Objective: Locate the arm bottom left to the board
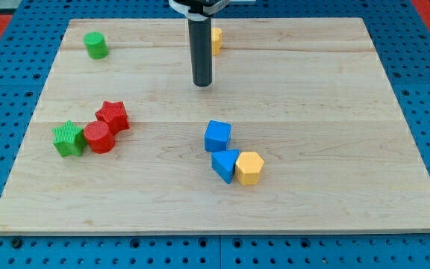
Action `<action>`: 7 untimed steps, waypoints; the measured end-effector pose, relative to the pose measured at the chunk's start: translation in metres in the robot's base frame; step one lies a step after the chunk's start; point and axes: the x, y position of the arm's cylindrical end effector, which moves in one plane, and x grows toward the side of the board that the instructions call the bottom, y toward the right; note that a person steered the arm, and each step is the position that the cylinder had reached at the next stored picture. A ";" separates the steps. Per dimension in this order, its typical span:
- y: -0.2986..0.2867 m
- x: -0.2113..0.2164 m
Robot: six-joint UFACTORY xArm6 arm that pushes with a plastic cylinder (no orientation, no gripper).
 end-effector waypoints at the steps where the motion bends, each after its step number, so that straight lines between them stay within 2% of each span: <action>1: 0.000 0.000; 2: -0.049 0.039; 4: -0.067 0.117; 5: -0.101 0.151; 6: -0.123 0.222; 7: -0.258 0.221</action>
